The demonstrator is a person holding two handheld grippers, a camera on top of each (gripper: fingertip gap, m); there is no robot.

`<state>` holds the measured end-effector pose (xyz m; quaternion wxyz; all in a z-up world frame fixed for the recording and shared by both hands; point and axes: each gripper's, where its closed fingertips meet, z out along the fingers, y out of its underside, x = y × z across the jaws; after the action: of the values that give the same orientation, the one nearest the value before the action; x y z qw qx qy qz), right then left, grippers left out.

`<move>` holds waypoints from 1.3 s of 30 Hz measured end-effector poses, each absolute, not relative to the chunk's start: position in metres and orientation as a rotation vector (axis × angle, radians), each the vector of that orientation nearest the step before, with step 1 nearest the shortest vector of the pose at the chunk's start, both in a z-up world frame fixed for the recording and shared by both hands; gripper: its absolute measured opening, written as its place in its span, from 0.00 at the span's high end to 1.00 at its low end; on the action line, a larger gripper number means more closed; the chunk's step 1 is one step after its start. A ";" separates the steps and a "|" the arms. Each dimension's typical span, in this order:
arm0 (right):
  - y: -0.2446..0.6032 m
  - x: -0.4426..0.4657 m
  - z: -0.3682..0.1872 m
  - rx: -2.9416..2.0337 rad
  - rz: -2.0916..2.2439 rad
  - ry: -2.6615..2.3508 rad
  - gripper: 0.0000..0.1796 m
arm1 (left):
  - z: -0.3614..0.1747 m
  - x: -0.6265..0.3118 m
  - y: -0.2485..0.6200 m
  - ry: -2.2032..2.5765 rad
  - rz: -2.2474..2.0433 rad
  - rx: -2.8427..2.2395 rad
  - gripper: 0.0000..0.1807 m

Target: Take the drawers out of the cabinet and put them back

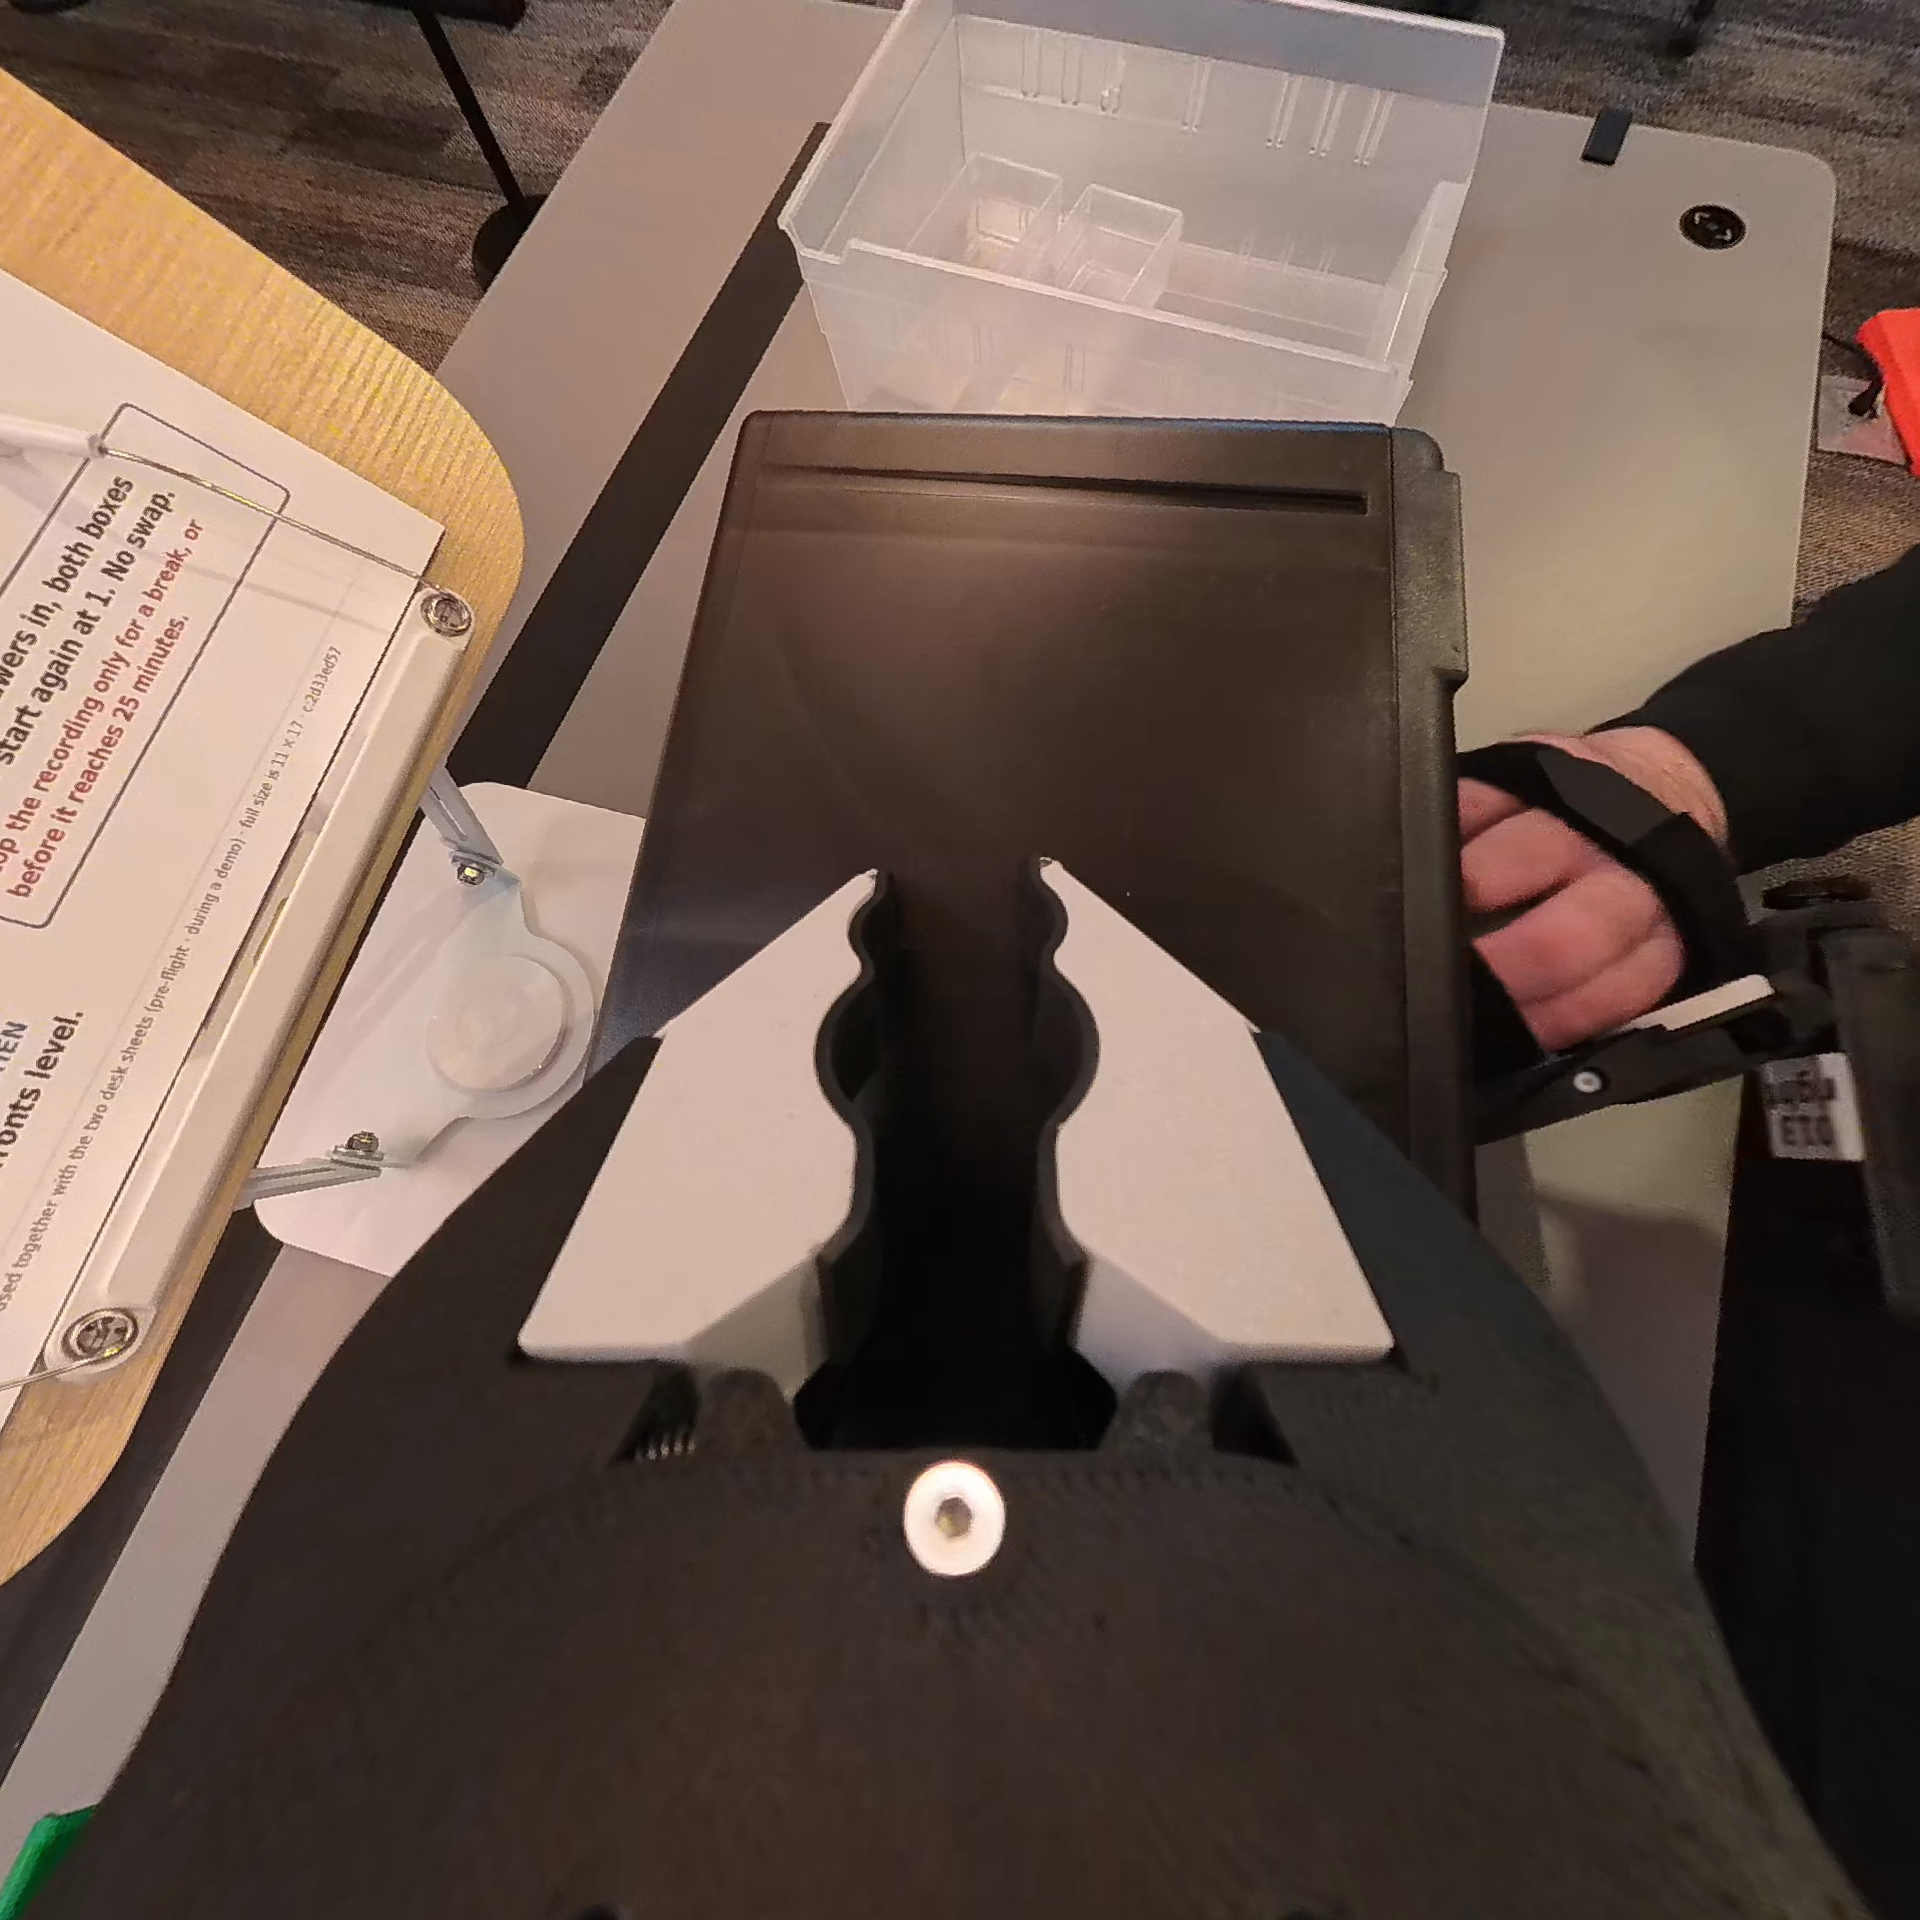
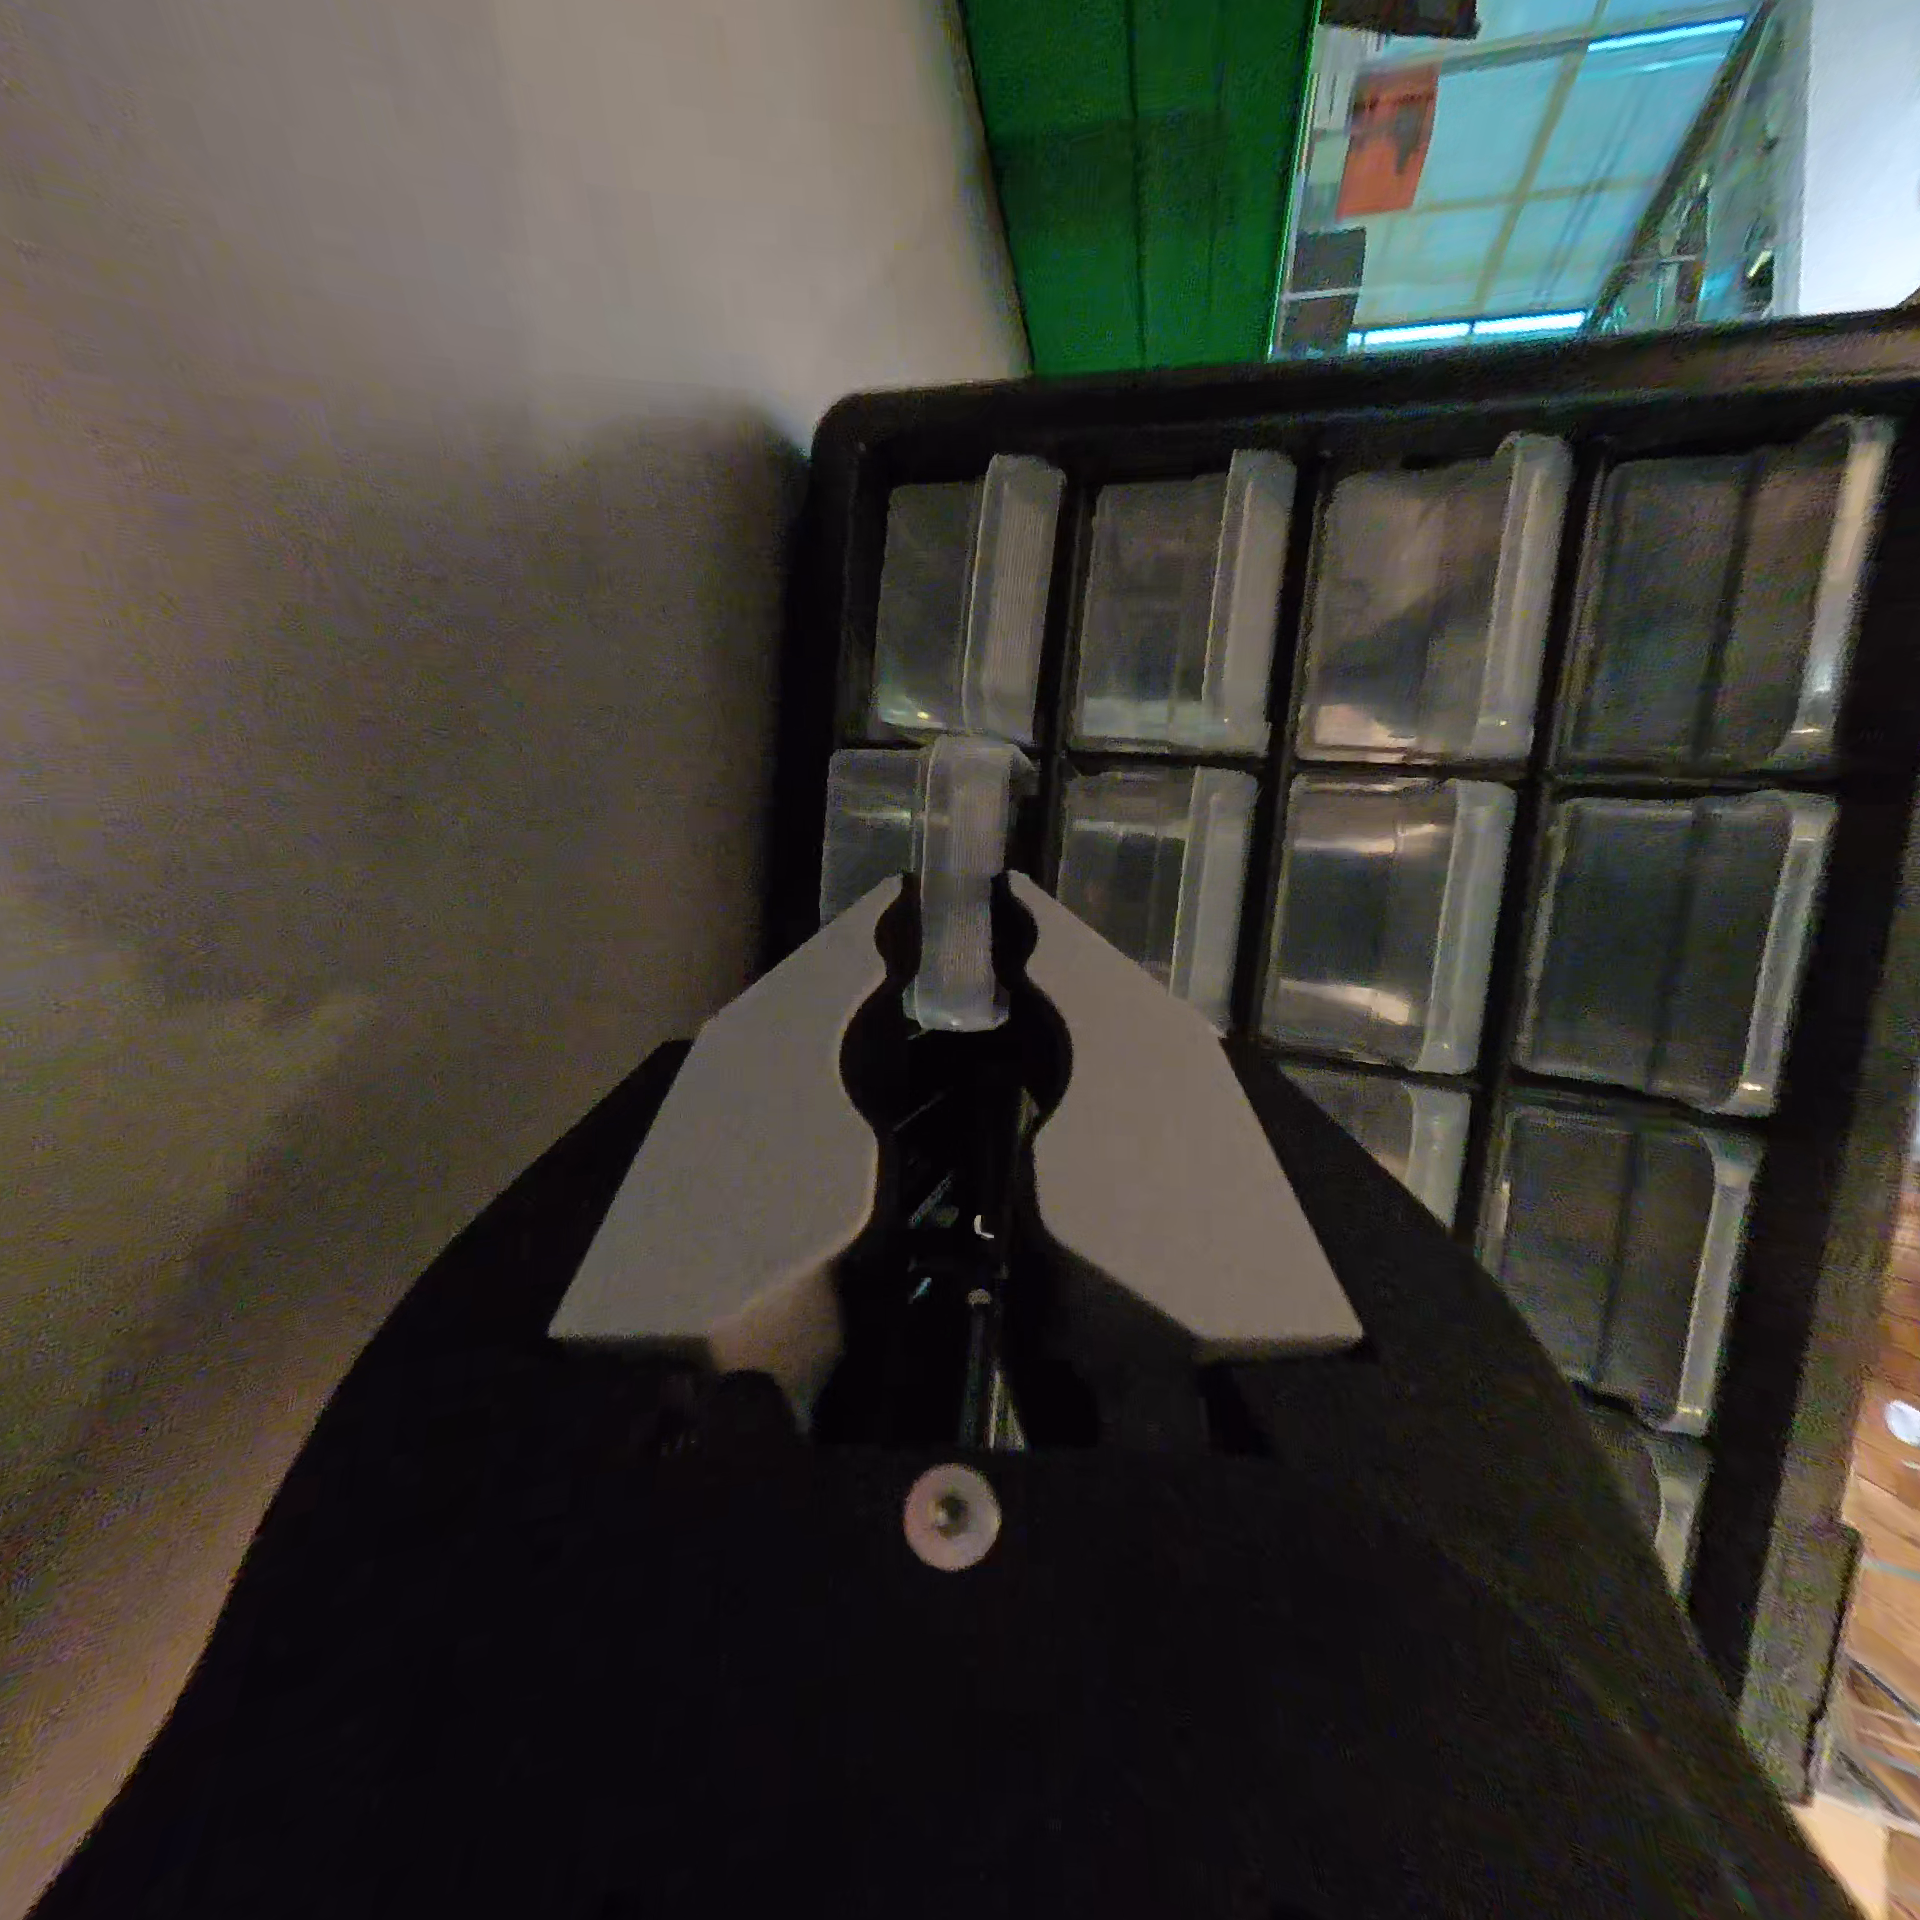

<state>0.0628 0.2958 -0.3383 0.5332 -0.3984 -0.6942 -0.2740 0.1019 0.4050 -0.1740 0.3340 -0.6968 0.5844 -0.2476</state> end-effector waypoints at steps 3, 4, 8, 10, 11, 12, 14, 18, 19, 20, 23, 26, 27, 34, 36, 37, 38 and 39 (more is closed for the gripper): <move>0.276 0.066 -0.337 -0.965 -0.614 -1.665 0.93 | -0.174 0.102 0.405 1.526 -0.647 -1.819 0.87; 0.269 0.066 -0.337 -0.965 -0.605 -1.668 0.93 | -0.174 0.102 0.405 1.526 -0.646 -1.819 0.87; 0.243 0.067 -0.336 -0.982 -0.562 -1.686 0.94 | -0.174 0.102 0.405 1.526 -0.646 -1.818 0.87; 0.232 0.068 -0.335 -0.984 -0.559 -1.692 0.95 | -0.174 0.102 0.405 1.526 -0.644 -1.817 0.87; 0.226 0.068 -0.334 -0.977 -0.554 -1.694 0.95 | -0.174 0.102 0.405 1.526 -0.644 -1.817 0.87; 0.221 0.068 -0.334 -0.976 -0.545 -1.692 0.96 | -0.174 0.102 0.405 1.526 -0.644 -1.817 0.87; 0.211 0.069 -0.330 -0.981 -0.531 -1.682 0.96 | -0.174 0.102 0.405 1.525 -0.644 -1.818 0.87; 0.195 0.069 -0.315 -0.988 -0.505 -1.649 0.97 | -0.174 0.102 0.405 1.524 -0.644 -1.818 0.87; 0.190 0.068 -0.311 -0.988 -0.498 -1.646 0.97 | -0.174 0.102 0.405 1.524 -0.643 -1.818 0.87; 0.186 0.067 -0.308 -0.989 -0.490 -1.646 0.97 | -0.174 0.102 0.405 1.523 -0.643 -1.819 0.87; 0.179 0.069 -0.296 -1.024 -0.444 -1.637 0.98 | -0.174 0.102 0.405 1.523 -0.645 -1.820 0.87; 0.184 0.079 -0.287 -1.088 -0.408 -1.637 0.98 | -0.174 0.102 0.405 1.523 -0.644 -1.820 0.87; 0.185 0.083 -0.286 -1.106 -0.379 -1.640 0.98 | -0.174 0.102 0.405 1.522 -0.644 -1.820 0.87; 0.167 0.118 -0.315 -1.265 -0.183 -1.775 0.94 | -0.174 0.102 0.405 1.523 -0.641 -1.818 0.87; 0.160 0.134 -0.330 -1.333 -0.159 -1.829 0.92 | -0.174 0.102 0.405 1.523 -0.641 -1.818 0.87; 0.157 0.142 -0.337 -1.363 -0.156 -1.850 0.91 | -0.174 0.102 0.405 1.523 -0.643 -1.819 0.87; 0.156 0.151 -0.344 -1.393 -0.161 -1.871 0.90 | -0.174 0.102 0.405 1.523 -0.644 -1.819 0.87; 0.155 0.160 -0.350 -1.427 -0.172 -1.893 0.89 | -0.174 0.102 0.405 1.524 -0.643 -1.819 0.87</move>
<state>0.1602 0.1546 -0.3500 0.3733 -0.5569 -0.7390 -0.0672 0.1022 0.4052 -0.1741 0.3351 -0.6971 0.5839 -0.2466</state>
